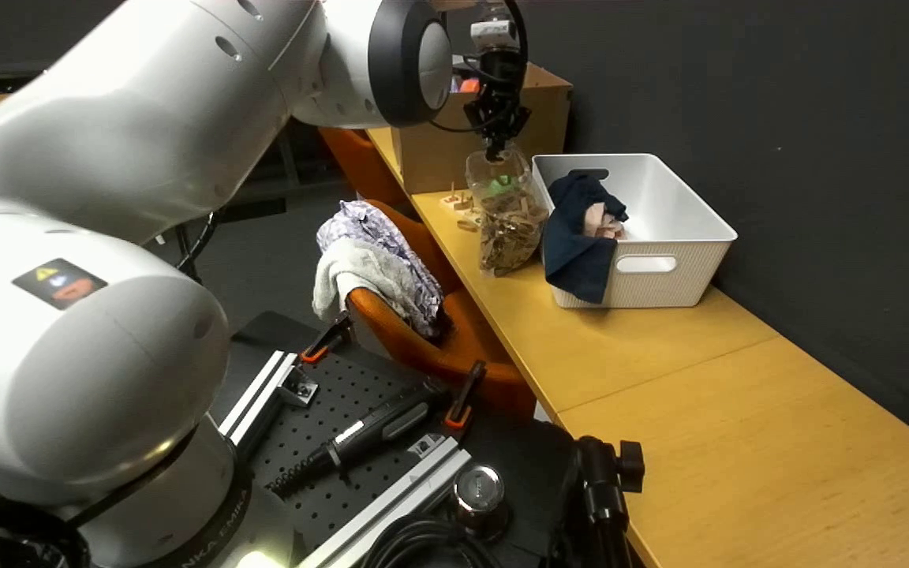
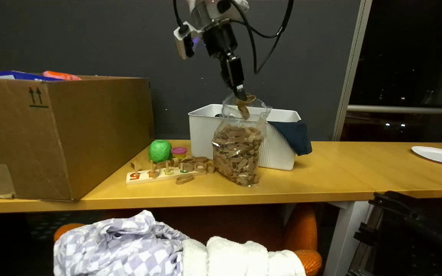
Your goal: Place some rubber bands from the counter in the plastic.
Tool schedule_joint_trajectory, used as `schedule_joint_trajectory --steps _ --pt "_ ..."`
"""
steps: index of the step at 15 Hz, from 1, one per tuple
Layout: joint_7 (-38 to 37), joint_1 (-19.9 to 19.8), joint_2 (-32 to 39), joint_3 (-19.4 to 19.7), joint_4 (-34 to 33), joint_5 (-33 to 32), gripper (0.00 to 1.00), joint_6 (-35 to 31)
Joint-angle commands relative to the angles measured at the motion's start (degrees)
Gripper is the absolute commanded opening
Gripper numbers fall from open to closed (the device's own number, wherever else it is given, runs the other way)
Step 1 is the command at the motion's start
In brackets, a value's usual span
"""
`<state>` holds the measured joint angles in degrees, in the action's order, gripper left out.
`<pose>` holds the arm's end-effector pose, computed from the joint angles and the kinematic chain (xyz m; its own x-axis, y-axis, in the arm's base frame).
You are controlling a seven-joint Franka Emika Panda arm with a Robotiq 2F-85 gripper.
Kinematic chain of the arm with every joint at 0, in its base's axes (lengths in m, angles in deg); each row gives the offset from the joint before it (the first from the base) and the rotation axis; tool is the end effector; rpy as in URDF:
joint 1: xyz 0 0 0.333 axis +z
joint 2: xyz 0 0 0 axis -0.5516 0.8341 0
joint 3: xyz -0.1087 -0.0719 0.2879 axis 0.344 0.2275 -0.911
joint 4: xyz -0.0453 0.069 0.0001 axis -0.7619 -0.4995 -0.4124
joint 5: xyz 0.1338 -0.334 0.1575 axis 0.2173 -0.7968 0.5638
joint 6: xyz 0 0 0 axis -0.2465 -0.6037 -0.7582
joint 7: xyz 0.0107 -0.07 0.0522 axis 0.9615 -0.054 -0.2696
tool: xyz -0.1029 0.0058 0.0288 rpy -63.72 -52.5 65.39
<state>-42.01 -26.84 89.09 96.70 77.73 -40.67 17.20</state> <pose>0.7426 0.0392 0.3404 -0.5220 -0.7617 0.3839 -0.7593 0.6200 0.1976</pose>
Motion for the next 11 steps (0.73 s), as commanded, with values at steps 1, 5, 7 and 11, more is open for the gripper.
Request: schedule_joint_trajectory --steps 1,5,7,11 --pt "-0.69 -1.31 0.81 -0.86 -1.39 1.0 0.49 -0.39" --pt "-0.51 -1.73 0.98 -0.55 -1.59 0.58 0.79 -1.32" --pt "-0.43 -1.79 0.63 -0.37 -1.2 0.32 0.94 -1.89" --pt "-0.13 -2.08 0.45 -0.37 -1.02 0.25 1.0 -4.14"
